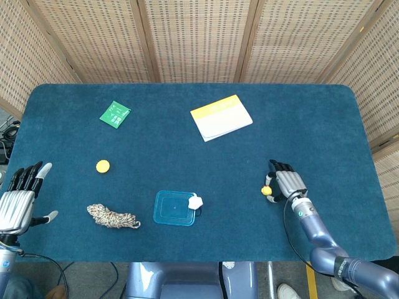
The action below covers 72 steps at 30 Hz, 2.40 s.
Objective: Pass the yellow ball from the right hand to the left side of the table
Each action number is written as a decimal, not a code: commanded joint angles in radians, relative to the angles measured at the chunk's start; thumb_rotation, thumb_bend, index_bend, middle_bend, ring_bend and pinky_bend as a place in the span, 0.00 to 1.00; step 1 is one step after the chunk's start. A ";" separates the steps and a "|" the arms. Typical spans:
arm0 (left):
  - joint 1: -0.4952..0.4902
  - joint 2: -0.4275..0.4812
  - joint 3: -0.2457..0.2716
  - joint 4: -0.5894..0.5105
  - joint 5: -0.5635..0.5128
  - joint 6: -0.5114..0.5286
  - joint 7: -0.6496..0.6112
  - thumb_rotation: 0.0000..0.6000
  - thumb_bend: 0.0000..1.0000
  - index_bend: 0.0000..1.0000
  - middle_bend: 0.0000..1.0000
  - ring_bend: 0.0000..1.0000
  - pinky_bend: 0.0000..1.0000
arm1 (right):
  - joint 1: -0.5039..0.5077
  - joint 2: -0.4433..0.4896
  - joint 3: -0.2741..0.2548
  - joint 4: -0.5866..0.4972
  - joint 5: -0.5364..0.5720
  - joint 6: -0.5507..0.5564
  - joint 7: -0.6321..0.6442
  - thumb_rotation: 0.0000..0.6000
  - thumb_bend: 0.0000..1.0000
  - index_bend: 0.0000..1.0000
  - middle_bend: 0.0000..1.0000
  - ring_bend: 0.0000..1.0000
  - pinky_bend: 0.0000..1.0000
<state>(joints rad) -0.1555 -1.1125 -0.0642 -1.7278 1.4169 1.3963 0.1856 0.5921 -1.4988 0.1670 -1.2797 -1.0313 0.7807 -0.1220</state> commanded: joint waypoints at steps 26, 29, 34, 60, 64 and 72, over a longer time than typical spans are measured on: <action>-0.041 -0.003 -0.016 0.023 -0.060 -0.075 -0.036 1.00 0.05 0.00 0.00 0.00 0.00 | 0.455 -0.006 0.135 -0.221 0.532 0.011 -0.477 1.00 0.31 0.56 0.00 0.00 0.00; -0.048 -0.002 -0.019 0.031 -0.070 -0.091 -0.046 1.00 0.05 0.00 0.00 0.00 0.00 | 0.521 -0.054 0.127 -0.195 0.623 0.035 -0.539 1.00 0.31 0.56 0.00 0.00 0.00; -0.060 -0.001 -0.020 0.042 -0.087 -0.119 -0.060 1.00 0.06 0.00 0.00 0.00 0.00 | 0.627 -0.150 0.118 -0.119 0.754 0.072 -0.632 1.00 0.31 0.56 0.00 0.00 0.00; -0.072 0.001 -0.009 0.041 -0.083 -0.126 -0.071 1.00 0.05 0.00 0.00 0.00 0.00 | 0.680 -0.331 0.089 0.048 0.861 0.117 -0.736 1.00 0.00 0.16 0.00 0.00 0.00; -0.071 0.003 -0.007 0.041 -0.077 -0.121 -0.081 1.00 0.06 0.00 0.00 0.00 0.00 | 0.666 -0.285 0.092 -0.030 0.829 0.147 -0.735 1.00 0.00 0.14 0.00 0.00 0.00; -0.065 0.004 -0.005 0.047 -0.069 -0.109 -0.096 1.00 0.05 0.00 0.00 0.00 0.00 | 0.534 -0.025 0.030 -0.320 0.504 0.260 -0.637 1.00 0.00 0.13 0.00 0.00 0.00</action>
<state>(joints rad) -0.2215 -1.1080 -0.0692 -1.6818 1.3456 1.2855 0.0912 1.2105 -1.6623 0.2412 -1.4710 -0.3288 0.9747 -0.8280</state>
